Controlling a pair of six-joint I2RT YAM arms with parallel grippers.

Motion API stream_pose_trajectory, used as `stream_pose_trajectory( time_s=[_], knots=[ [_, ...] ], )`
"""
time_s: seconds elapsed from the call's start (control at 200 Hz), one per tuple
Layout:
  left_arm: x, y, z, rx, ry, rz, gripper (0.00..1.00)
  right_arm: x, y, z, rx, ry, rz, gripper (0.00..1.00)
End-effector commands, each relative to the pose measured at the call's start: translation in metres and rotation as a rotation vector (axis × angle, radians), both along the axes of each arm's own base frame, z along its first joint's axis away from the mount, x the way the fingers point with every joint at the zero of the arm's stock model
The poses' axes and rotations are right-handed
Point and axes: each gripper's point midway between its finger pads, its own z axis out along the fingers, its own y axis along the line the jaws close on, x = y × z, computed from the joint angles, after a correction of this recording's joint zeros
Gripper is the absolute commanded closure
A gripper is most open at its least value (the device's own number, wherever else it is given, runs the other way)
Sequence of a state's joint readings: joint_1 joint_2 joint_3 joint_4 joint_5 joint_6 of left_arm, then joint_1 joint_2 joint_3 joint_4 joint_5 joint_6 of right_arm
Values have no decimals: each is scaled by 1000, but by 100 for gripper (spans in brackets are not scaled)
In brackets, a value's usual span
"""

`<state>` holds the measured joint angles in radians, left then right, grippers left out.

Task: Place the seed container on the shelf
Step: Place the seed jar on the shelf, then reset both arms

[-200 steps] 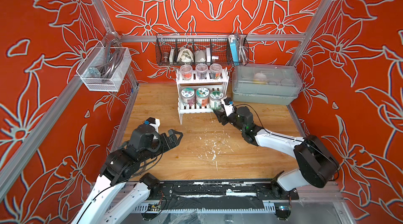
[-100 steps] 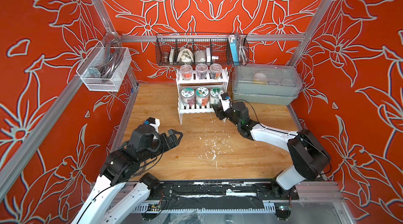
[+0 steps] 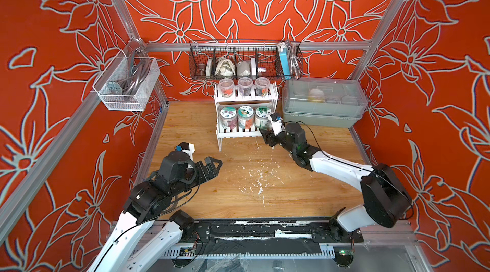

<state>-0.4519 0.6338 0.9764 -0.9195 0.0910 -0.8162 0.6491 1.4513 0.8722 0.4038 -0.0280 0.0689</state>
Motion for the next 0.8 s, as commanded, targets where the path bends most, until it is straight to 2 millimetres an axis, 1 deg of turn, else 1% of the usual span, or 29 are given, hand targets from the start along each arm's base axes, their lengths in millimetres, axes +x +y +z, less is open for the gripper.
stream_pose_trajectory(
  time_s=[0.0, 0.075, 0.13, 0.185, 0.27, 0.33, 0.405, 0.49, 0.591, 0.696, 0.796],
  knots=[
    [24, 2, 7, 61, -94, 9, 1, -21, -14, -1, -45, 54, 16, 26],
    [38, 5, 10, 111, -141, 22, 1, -34, -22, -1, -80, 83, 34, 24],
    [50, 10, 8, 170, -177, 47, 1, -42, -31, -1, -102, 109, 34, 23],
    [63, 21, 4, 244, -210, 91, 1, -48, -43, -2, -130, 141, 12, 22],
    [81, 42, -2, 355, -264, 195, 1, -54, -67, -1, -142, 169, -38, 20],
    [92, 54, -5, 404, -311, 254, 1, -56, -85, -4, -127, 187, -82, 18],
    [101, 68, -9, 458, -364, 307, 2, -59, -103, -6, -109, 180, -108, 15],
    [107, 90, -16, 514, -402, 392, 2, -56, -130, -14, -121, 198, -183, 12],
    [114, 116, -32, 550, -424, 468, 2, -48, -159, -20, -103, 223, -277, 11],
    [117, 143, -55, 611, -414, 539, 2, -39, -186, -27, -67, 193, -387, 9],
    [120, 162, -77, 661, -417, 580, 2, -32, -217, -40, -40, 180, -512, 7]
  ],
)
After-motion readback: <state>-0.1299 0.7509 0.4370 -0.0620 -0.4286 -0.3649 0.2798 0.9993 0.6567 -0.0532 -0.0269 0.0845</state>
